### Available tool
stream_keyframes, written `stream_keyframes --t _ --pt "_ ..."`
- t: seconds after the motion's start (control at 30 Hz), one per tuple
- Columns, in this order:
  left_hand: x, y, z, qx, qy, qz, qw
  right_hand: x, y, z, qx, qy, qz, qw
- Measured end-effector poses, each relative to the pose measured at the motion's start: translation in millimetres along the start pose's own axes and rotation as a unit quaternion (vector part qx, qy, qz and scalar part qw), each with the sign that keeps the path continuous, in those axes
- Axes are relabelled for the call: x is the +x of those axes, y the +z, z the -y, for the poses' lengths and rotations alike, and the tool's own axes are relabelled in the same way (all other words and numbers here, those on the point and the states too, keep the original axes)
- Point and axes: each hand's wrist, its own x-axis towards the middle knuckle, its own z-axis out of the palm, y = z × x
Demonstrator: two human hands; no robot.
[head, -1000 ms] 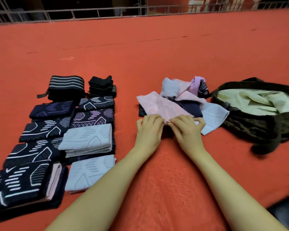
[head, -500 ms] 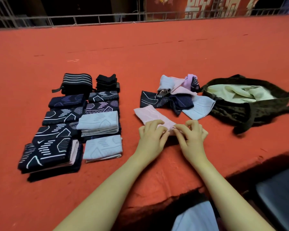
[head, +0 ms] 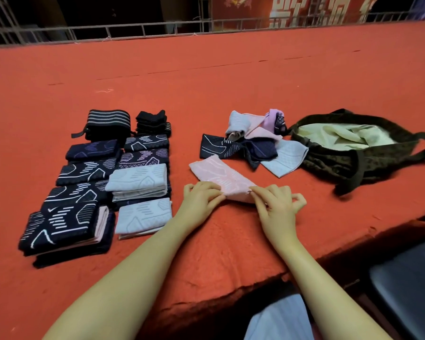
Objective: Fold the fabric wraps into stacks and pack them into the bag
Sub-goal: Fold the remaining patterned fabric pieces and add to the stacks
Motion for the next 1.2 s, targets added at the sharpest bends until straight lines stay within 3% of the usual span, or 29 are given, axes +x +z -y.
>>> stream_keyframes --t 0.23,0.4,0.47,0.53,0.63,0.87,1.03,1.2 --pt "-5.7 10.4 -32.2 0.021 0.101 -0.137 0.985 10.6 -3.2 -6.6 -0.004 0.089 -0.046 0.995" --pt "-11.1 17.4 -50.2 -0.002 0.115 -0.118 0.986 6.0 -8.0 1.3 0.024 0.162 0.002 0.986" --pt "-11.3 16.4 -49.1 0.007 0.060 -0.095 0.994 3.3 -7.4 1.1 0.009 0.165 -0.007 0.986" --pt "-8.5 10.0 -43.7 0.056 -0.064 -0.073 0.994 1.2 -4.8 1.2 0.009 0.154 -0.016 0.988" --pt "-3.1 -1.3 -31.2 0.184 -0.217 0.020 0.958 -0.8 -0.1 7.1 0.015 0.142 -0.031 0.989" --pt "-1.1 -2.0 -25.2 0.187 -0.262 0.035 0.946 3.8 7.4 12.0 0.034 0.093 -0.052 0.994" --pt "-1.2 -2.8 -13.0 0.179 -0.179 -0.080 0.964 10.5 11.2 11.4 0.041 0.082 -0.066 0.994" --pt "-8.4 -21.0 -12.6 0.237 -0.115 -0.170 0.950 21.8 16.0 14.6 0.041 0.079 -0.090 0.992"
